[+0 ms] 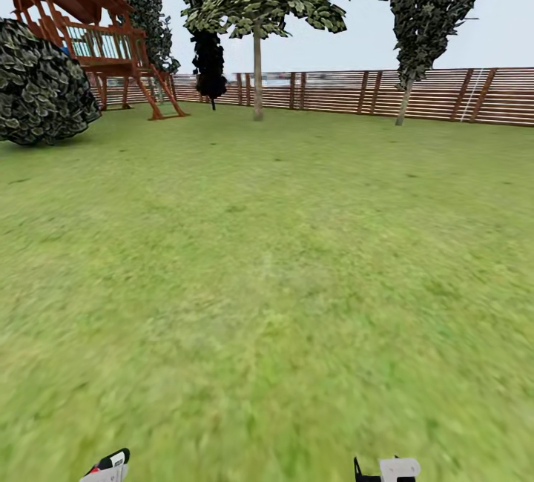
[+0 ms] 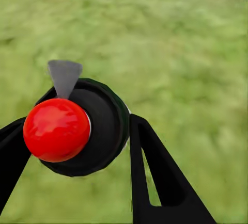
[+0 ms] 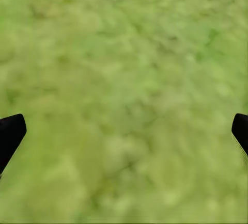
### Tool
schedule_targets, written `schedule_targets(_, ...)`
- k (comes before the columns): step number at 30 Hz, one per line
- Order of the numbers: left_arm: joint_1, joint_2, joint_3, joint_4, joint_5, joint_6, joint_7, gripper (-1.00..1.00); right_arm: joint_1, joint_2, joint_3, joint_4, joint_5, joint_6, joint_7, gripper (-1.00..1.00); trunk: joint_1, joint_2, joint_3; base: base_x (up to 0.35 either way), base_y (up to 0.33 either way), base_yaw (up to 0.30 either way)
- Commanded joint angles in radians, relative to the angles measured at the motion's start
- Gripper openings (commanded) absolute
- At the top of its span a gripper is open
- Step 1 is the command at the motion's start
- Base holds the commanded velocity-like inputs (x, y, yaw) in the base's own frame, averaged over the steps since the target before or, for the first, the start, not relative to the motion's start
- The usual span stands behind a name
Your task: In the garden, pick up the pesticide atomizer on the floor and spray pesticide onto both trees until each tree trunk is fully covered.
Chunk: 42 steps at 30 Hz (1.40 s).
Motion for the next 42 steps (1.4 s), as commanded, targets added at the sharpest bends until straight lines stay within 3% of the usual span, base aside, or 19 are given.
schedule_targets(1, -0.001, 0.0, 0.004, 0.001, 0.009, -0.002, -0.011, -1.0, 0.0, 0.0, 0.009, 0.001, -0.004, -0.002, -0.005, 1.0, 0.0, 0.0, -0.001, 0.339, 0.0, 0.0)
schedule_targets(42, -0.001, 0.004, 0.004, -0.001, 0.009, -0.003, -0.011, -1.0, 0.0, 0.0, 0.009, 0.0, -0.004, -0.002, -0.005, 1.0, 0.0, 0.0, -0.001, 0.339, 0.0, 0.0)
